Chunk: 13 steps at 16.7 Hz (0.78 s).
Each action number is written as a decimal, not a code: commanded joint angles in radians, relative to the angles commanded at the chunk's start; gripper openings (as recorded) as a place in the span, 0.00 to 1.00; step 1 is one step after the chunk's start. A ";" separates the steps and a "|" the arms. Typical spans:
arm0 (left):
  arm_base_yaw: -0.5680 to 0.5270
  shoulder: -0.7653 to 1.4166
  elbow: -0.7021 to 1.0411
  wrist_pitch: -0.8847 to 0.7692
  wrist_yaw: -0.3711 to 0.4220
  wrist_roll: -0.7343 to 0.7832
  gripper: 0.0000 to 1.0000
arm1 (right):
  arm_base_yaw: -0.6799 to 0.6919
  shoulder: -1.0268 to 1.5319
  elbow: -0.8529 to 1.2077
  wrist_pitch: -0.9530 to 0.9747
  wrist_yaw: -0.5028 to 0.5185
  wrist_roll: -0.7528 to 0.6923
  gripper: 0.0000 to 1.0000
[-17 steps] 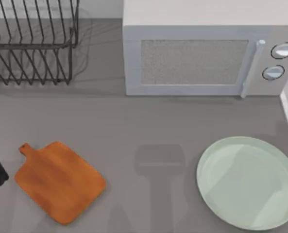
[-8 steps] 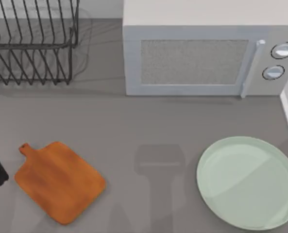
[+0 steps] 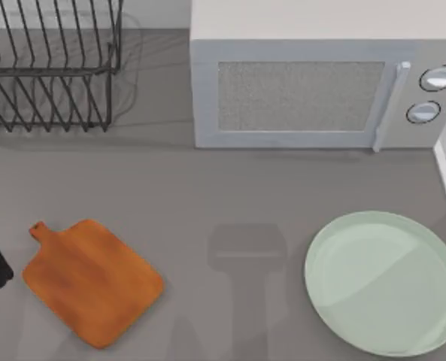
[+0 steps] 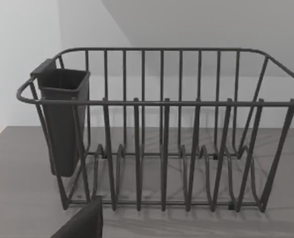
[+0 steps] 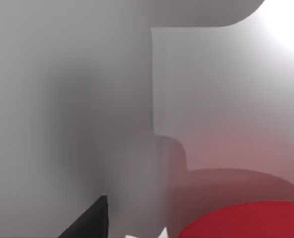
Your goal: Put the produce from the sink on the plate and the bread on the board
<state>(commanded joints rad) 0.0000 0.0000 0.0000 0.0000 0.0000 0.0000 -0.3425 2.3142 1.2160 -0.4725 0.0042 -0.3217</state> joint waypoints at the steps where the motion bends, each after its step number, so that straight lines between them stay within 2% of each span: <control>1: 0.000 0.000 0.000 0.000 0.000 0.000 1.00 | 0.000 0.000 0.000 0.000 0.000 0.000 0.62; 9: 0.000 0.000 0.000 0.000 0.000 0.000 1.00 | 0.000 0.000 0.000 0.000 0.000 0.000 0.02; 13: 0.000 0.000 0.000 0.000 0.000 0.000 1.00 | 0.000 0.000 0.000 0.000 0.000 0.000 0.00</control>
<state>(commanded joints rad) 0.0000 0.0000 0.0000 0.0000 0.0000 0.0000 -0.3425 2.3142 1.2160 -0.4725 0.0042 -0.3217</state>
